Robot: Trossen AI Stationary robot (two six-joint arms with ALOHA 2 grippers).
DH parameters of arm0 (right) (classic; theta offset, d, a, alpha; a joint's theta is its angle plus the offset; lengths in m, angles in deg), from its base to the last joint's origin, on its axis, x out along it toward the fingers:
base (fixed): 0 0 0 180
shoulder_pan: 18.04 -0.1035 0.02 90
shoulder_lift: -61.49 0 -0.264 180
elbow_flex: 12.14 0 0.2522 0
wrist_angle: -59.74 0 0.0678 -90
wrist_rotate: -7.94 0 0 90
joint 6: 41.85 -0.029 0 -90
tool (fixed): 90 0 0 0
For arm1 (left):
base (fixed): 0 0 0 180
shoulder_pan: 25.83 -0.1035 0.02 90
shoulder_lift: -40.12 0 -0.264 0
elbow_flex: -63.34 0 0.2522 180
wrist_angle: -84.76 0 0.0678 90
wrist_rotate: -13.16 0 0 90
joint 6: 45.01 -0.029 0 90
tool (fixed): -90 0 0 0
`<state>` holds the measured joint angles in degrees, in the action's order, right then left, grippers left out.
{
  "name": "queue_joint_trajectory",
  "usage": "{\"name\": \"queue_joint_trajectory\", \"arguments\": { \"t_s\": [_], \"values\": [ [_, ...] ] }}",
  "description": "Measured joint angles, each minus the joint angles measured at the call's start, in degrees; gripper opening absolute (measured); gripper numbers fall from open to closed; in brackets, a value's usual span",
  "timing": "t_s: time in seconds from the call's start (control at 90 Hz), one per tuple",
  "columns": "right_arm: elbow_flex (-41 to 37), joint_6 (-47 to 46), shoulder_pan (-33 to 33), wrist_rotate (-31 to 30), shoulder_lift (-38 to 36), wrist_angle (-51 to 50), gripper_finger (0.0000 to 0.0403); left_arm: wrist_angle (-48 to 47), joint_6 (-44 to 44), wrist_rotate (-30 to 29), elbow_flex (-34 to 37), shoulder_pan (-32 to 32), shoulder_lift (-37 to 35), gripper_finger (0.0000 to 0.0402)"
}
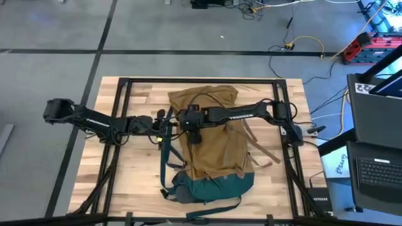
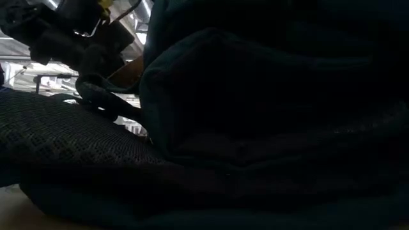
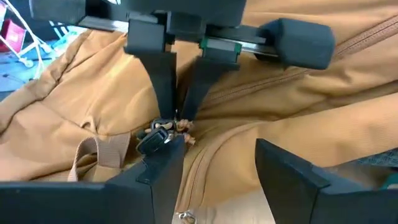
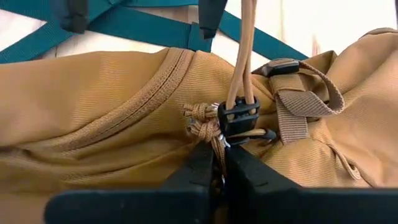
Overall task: Unpack backpack
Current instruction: Open the brown backpack
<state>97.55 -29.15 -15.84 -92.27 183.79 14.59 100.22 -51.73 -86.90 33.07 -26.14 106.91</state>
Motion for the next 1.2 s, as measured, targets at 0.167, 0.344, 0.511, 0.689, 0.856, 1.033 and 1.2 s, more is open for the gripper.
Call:
{"name": "queue_joint_trajectory", "arguments": {
  "t_s": [0.167, 0.344, 0.511, 0.689, 0.856, 1.033, 1.2],
  "values": [
    [1.86, -0.3, -1.29, -0.7, 0.0, -0.09, 0.0002, 0.17, 0.26, -0.01, -0.02, -0.55, 0.53, 0.0182],
    [2.6, -0.4, -2.78, -0.91, 0.0, 0.18, 0.0001, 0.7, 0.28, 0.12, -0.02, -0.54, 1.67, 0.0182],
    [2.62, -1.43, -3.47, -3.39, 0.0, -0.23, 0.0001, 2.13, 0.73, 0.99, -0.07, -0.55, 3.76, 0.0182],
    [2.66, -1.99, -3.78, -6.0, -0.34, -1.26, 0.0, 1.95, 3.14, 2.39, -0.09, -0.53, 6.86, 0.0182],
    [2.68, -2.41, -3.79, -7.26, -0.72, -1.59, 0.0, 2.33, 3.85, 2.46, -0.13, -0.53, 9.57, 0.0182],
    [2.68, -2.56, -3.8, -8.3, -1.16, -1.78, 0.0, 2.95, 4.37, 2.44, -0.22, -0.53, 11.91, 0.0182],
    [2.69, -2.75, -4.02, -9.48, -2.12, -2.94, 0.0, 3.78, 4.39, 2.94, -0.22, -0.51, 12.39, 0.0182]
  ]
}}
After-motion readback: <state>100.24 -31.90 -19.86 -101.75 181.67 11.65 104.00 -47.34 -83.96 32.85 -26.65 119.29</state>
